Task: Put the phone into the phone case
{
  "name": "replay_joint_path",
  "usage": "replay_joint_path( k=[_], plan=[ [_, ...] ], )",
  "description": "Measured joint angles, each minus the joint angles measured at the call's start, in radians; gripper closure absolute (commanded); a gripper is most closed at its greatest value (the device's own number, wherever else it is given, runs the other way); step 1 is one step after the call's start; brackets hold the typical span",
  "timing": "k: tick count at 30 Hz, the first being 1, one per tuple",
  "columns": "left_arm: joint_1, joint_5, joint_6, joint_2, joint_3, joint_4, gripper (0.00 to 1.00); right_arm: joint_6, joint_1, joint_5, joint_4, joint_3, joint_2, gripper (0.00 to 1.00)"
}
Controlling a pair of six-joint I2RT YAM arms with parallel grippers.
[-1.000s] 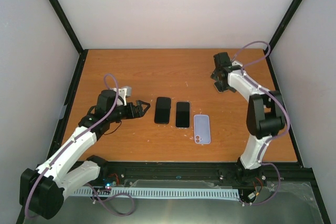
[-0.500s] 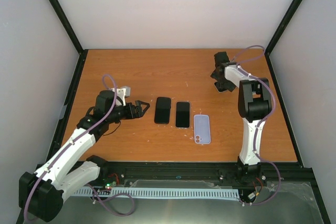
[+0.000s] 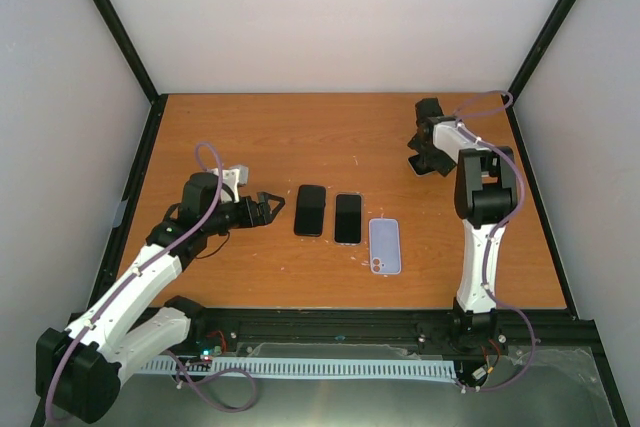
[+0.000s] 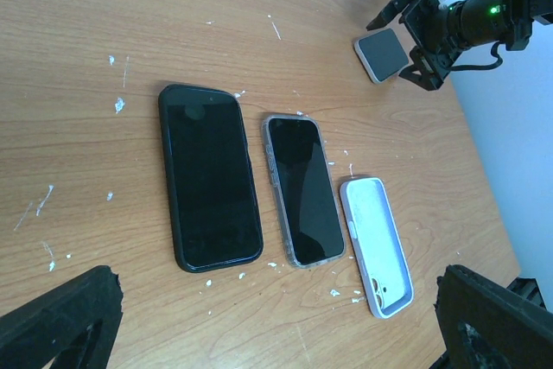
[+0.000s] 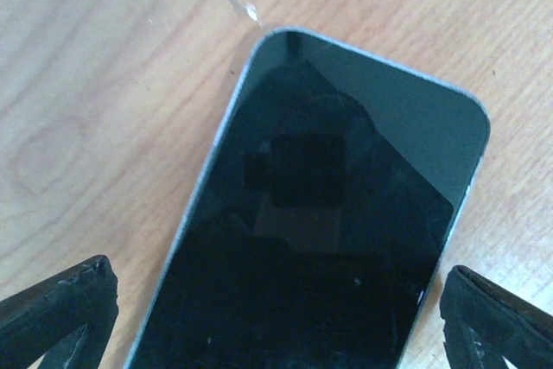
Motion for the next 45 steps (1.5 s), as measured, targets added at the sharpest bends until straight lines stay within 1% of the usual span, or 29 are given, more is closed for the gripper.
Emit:
replay_joint_path(
  k=[13,22,26,32,34,40,42,45],
  plan=[
    [0.000,0.002,0.000,-0.001,0.000,0.000,0.01,0.040,0.000,-0.001,-0.101,0.058,0.037,0.00],
    [0.000,0.008,0.000,-0.008,0.000,0.000,0.00,-0.013,0.000,-0.018,-0.111,0.062,0.042,0.02],
    [0.000,0.019,-0.001,-0.010,0.000,0.001,0.00,-0.063,0.000,-0.032,-0.063,-0.005,0.005,0.06],
    [0.000,0.041,-0.011,-0.038,0.000,0.001,0.01,-0.146,0.000,-0.047,0.032,-0.203,-0.115,0.10],
    [0.000,0.047,-0.019,-0.050,-0.003,0.004,0.00,-0.163,0.000,-0.045,0.049,-0.243,-0.141,0.11],
    [0.000,0.060,-0.038,-0.063,-0.024,0.012,0.00,-0.204,-0.006,-0.053,0.092,-0.271,-0.154,0.10],
    [0.000,0.061,-0.040,-0.062,-0.024,0.012,0.00,-0.213,-0.013,-0.062,0.101,-0.272,-0.154,0.13],
    [0.000,0.063,-0.042,-0.060,-0.024,0.013,0.00,-0.223,-0.026,-0.069,0.118,-0.272,-0.152,0.12]
  ],
)
